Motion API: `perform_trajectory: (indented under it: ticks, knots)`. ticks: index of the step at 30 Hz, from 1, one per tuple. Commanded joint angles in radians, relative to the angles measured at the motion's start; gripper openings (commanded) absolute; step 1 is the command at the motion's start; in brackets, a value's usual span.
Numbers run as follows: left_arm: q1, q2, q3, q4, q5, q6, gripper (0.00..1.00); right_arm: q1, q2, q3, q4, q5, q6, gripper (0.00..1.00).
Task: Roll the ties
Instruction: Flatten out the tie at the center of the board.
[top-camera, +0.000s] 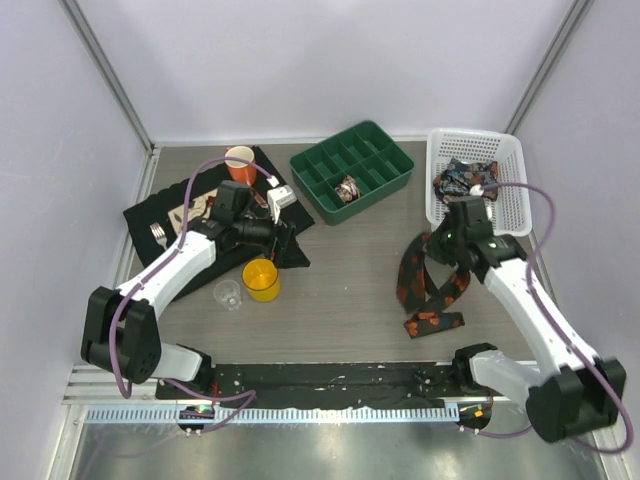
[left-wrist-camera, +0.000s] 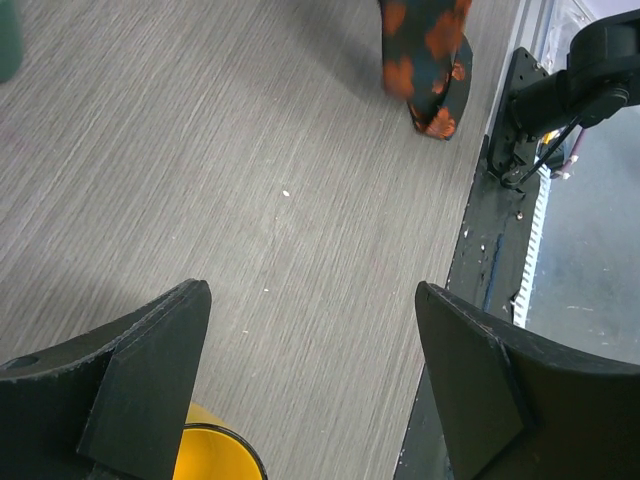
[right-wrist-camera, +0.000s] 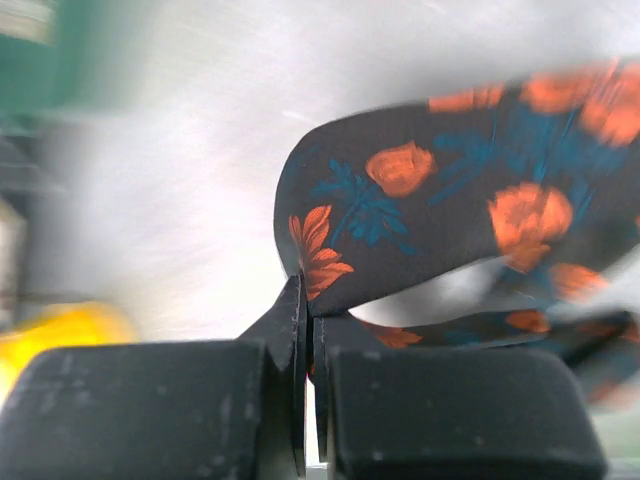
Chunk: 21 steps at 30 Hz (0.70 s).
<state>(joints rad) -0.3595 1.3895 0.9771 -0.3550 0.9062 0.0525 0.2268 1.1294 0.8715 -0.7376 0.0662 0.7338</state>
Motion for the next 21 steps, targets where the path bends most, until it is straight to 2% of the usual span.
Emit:
perform_trajectory:
  ticks: [1, 7, 12, 15, 16, 20, 21]
  knots:
    - [0.004, -0.033, 0.026, 0.047, 0.028, 0.047, 0.89, 0.005, -0.207, 0.131, 0.301, -0.144, 0.203, 0.01]
    - [-0.006, -0.046, -0.006, 0.175, 0.043, 0.079, 0.97, 0.094, -0.270, 0.279, 0.420, -0.030, 0.354, 0.01]
    - [-0.065, -0.047, -0.057, 0.277, 0.048, 0.127, 0.97, 0.147, -0.258, 0.346, 0.506, 0.020, 0.411, 0.01]
    - [-0.065, -0.046, -0.075, 0.384, 0.065, 0.028, 0.96, 0.196, -0.194, 0.460, 0.584, -0.015, 0.414, 0.01]
    - [-0.067, -0.049, -0.083, 0.401, 0.069, -0.009, 0.96, 0.218, -0.171, 0.544, 0.589, -0.019, 0.403, 0.01]
    - [-0.065, -0.063, -0.110, 0.501, 0.062, -0.110, 0.96, 0.315, -0.100, 0.652, 0.627, -0.045, 0.331, 0.01]
    - [-0.065, -0.069, -0.115, 0.508, 0.065, -0.121, 0.95, 0.339, -0.086, 0.658, 0.626, -0.007, 0.317, 0.01]
